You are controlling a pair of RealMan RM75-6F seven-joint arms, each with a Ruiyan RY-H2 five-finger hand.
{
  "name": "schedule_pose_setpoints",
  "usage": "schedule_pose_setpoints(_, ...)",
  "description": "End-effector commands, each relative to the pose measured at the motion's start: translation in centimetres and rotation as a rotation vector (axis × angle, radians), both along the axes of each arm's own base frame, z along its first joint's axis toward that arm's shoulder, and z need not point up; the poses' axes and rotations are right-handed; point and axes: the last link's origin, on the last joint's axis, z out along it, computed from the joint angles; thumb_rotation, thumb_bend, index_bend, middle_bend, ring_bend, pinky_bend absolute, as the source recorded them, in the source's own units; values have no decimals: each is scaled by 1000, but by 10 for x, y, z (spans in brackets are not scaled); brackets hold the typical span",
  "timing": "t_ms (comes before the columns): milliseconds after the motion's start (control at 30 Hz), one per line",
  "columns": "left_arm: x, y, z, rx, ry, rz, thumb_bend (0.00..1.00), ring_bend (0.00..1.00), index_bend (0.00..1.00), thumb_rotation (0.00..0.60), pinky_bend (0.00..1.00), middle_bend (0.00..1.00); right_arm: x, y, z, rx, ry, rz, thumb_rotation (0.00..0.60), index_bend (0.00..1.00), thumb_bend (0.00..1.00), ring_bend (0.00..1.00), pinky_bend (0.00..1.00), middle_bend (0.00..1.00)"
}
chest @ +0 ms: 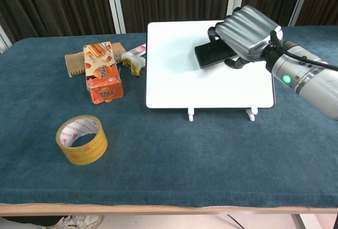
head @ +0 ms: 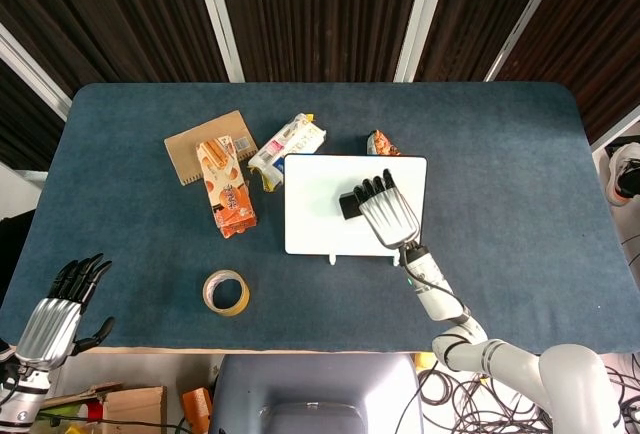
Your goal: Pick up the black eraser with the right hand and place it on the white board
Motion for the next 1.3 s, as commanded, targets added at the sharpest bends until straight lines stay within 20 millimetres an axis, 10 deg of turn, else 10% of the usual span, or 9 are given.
schedule_pose_setpoints(33, 0, 0, 0, -2, -2, 0, 351, 0, 0, 600, 48, 0, -1, 0, 0, -1, 1, -10, 600, 259, 246, 285, 278, 307)
schedule_pose_setpoints(233, 0, 1, 0, -4, -2, 2, 352, 0, 0, 600, 48, 0, -3, 2, 3, 0, -1, -22, 600, 14, 245, 243, 256, 248)
schedule_pose_setpoints(500, 0, -1, 3, 7, -5, 1, 353, 0, 0, 600, 47, 0, -8, 12, 8, 27, -3, -24, 600, 0, 245, 195, 200, 200)
schedule_pose_setpoints(900, -13, -25, 17, 89, 18, 35, 356, 0, 0, 600, 31, 0, -102, 202, 129, 71, -205, -317, 600, 0, 236, 0, 0, 0)
schedule_pose_setpoints(1100, -17, -32, 17, 76, 100, 126, 356, 0, 0, 600, 30, 0, -167, 230, 151, -67, -362, -495, 600, 0, 236, 0, 0, 0)
schedule_pose_setpoints(1300, -14, -31, 23, 102, 88, 115, 357, 0, 0, 600, 30, 0, -178, 228, 166, -92, -406, -483, 600, 0, 237, 0, 0, 0)
